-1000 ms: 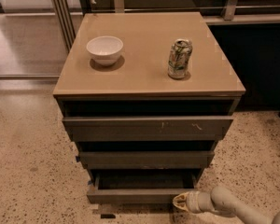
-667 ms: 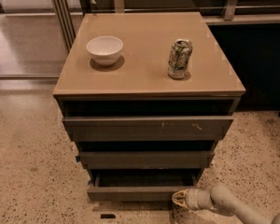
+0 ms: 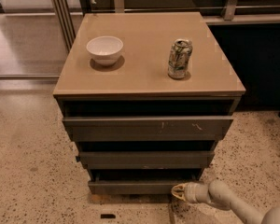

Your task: Close bottom drawer

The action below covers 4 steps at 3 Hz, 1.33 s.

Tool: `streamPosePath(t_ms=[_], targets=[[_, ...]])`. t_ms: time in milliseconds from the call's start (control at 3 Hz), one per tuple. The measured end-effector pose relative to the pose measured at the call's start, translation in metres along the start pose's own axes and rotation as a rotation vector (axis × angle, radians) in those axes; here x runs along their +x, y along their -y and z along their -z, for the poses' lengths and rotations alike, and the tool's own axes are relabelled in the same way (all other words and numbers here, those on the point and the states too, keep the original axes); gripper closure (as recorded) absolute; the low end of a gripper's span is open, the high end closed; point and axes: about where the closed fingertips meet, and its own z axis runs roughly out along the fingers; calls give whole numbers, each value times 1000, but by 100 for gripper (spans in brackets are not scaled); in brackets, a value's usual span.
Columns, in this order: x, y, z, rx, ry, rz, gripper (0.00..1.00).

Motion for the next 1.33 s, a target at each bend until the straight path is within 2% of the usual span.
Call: streamPosePath(t_ms=[667,1000,1333], targets=[[10,36,-7,49,-28,-20,100],[10,36,-7,49,-28,-20,100],[6,27,-3,8,-34,-38,100]])
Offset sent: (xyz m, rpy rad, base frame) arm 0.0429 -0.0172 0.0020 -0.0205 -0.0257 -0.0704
